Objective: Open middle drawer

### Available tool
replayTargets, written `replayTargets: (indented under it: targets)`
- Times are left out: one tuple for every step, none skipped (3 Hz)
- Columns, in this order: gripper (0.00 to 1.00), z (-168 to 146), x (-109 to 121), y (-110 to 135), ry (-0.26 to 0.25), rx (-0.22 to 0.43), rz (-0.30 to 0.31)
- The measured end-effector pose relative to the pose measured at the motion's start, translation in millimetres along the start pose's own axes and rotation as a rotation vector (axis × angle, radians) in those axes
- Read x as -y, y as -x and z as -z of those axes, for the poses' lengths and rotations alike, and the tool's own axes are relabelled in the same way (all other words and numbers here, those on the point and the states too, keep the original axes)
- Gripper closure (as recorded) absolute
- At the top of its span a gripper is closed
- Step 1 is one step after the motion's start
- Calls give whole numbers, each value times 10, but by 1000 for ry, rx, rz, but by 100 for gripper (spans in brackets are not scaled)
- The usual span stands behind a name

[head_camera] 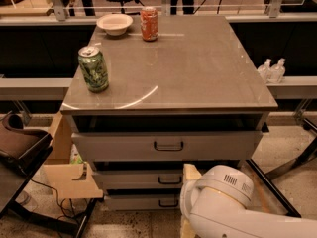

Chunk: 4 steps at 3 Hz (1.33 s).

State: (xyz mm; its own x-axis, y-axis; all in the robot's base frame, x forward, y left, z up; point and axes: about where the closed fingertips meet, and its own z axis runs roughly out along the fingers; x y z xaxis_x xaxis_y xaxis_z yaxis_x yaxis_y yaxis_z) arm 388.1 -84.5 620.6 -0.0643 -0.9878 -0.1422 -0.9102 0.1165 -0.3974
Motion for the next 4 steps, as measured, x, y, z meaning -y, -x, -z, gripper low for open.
replayTargets:
  targets:
    - [0,-318,-83,214,48,54,53]
    - [0,-318,-83,214,48,54,53]
    - [0,-513,-92,202,66,52,46]
    - [0,-767,-113,123,81,40,45]
